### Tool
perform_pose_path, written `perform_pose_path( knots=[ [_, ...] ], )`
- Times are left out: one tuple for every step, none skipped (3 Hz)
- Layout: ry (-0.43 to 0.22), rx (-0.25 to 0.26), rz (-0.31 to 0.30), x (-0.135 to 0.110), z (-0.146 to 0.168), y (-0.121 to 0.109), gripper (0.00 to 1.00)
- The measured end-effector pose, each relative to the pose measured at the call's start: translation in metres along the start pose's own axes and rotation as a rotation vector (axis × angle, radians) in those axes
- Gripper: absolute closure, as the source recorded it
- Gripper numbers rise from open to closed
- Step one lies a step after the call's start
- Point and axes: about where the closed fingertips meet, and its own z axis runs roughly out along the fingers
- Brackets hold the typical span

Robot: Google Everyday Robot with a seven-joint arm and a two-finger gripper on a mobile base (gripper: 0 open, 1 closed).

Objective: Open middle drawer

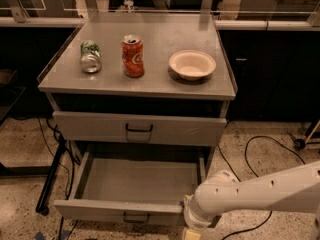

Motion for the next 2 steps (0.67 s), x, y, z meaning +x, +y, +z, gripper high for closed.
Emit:
perform_pose_path(
  knots=[
    [0.035,-0.044,-0.015,0.002,0.01,0.014,0.0],
    [0.08,-0.106,-0.032,0.022,0.009,0.057,0.0]
  ],
)
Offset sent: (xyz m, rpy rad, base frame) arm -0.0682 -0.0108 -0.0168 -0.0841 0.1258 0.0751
